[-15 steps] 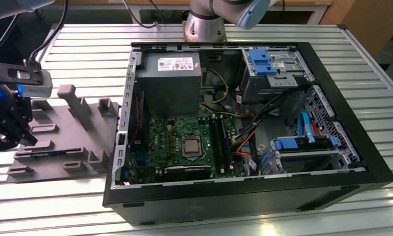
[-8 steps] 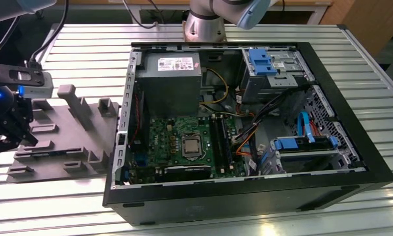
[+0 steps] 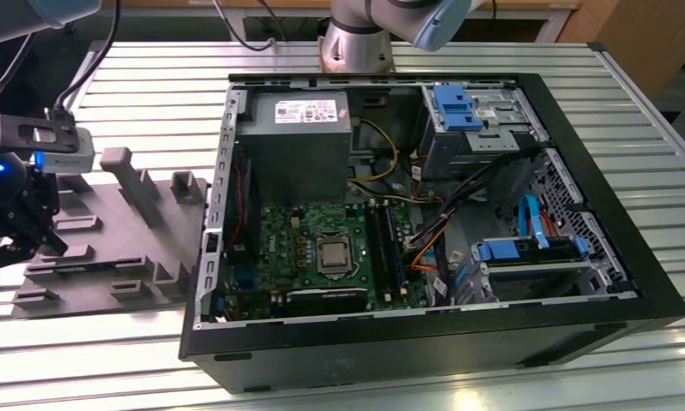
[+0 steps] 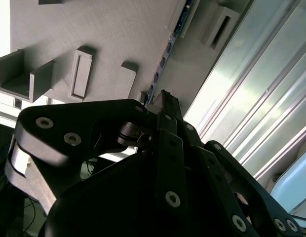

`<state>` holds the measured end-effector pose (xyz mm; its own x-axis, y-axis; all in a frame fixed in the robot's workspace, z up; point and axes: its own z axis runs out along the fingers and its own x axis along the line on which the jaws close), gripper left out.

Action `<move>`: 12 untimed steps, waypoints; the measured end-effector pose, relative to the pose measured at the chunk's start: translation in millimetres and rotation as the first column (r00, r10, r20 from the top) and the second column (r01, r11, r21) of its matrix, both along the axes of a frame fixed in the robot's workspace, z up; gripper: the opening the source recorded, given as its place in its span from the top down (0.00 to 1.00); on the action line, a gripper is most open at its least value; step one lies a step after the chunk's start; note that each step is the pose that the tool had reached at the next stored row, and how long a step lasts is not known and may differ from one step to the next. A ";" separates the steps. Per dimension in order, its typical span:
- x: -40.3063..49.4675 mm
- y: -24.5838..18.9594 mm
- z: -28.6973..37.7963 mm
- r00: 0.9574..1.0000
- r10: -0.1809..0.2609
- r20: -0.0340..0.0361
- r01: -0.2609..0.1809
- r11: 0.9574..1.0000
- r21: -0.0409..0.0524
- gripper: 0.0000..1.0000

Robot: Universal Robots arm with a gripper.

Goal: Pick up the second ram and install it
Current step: 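Pick up the second ram and move it above second insertion slot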

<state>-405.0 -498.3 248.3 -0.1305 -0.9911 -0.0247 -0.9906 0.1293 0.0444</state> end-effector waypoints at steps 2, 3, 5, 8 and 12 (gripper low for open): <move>0.0 0.0 -0.8 1.000 0.000 0.000 0.000 1.000 0.000 0.89; 0.0 0.0 -1.2 1.000 0.000 0.000 0.000 1.000 0.000 0.89; 0.0 0.0 -2.0 1.000 0.001 0.000 -0.001 1.000 0.000 0.89; 0.0 0.0 -3.2 1.000 0.001 0.000 -0.001 1.000 0.000 0.89; 0.0 0.0 -5.0 1.000 0.001 0.000 -0.001 1.000 0.000 0.89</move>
